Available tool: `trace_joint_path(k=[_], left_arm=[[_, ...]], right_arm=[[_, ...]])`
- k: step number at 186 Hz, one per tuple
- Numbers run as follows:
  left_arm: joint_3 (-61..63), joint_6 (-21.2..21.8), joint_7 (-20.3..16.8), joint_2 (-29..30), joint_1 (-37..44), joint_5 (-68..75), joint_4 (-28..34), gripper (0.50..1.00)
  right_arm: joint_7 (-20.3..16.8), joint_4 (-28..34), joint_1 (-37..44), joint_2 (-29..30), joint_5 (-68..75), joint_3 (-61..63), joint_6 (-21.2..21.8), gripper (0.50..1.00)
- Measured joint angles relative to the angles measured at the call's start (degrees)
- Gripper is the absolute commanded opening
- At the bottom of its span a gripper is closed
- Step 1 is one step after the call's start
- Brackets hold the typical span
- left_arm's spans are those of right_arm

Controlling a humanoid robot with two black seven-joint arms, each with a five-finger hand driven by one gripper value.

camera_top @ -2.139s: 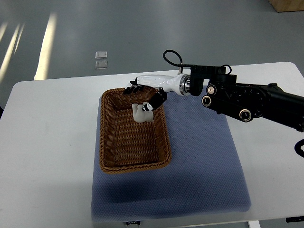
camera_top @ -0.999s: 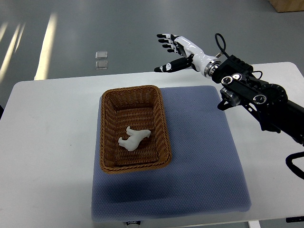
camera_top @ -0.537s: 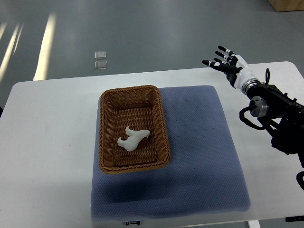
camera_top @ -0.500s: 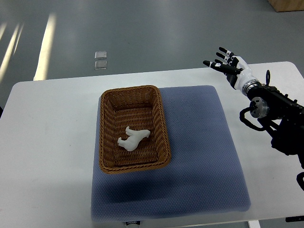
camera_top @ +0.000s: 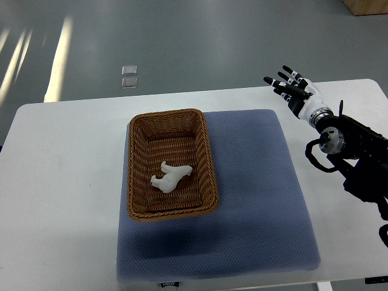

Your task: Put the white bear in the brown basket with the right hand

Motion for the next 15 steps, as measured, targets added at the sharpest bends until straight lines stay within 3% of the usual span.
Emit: trace_joint_path(k=[15], left_arm=[[0.0, 0.0, 0.0, 0.0, 0.0, 0.0, -0.01, 1.0]], right_arm=[[0.0, 0.0, 0.0, -0.13, 0.0, -0.01, 2.21, 0.926]])
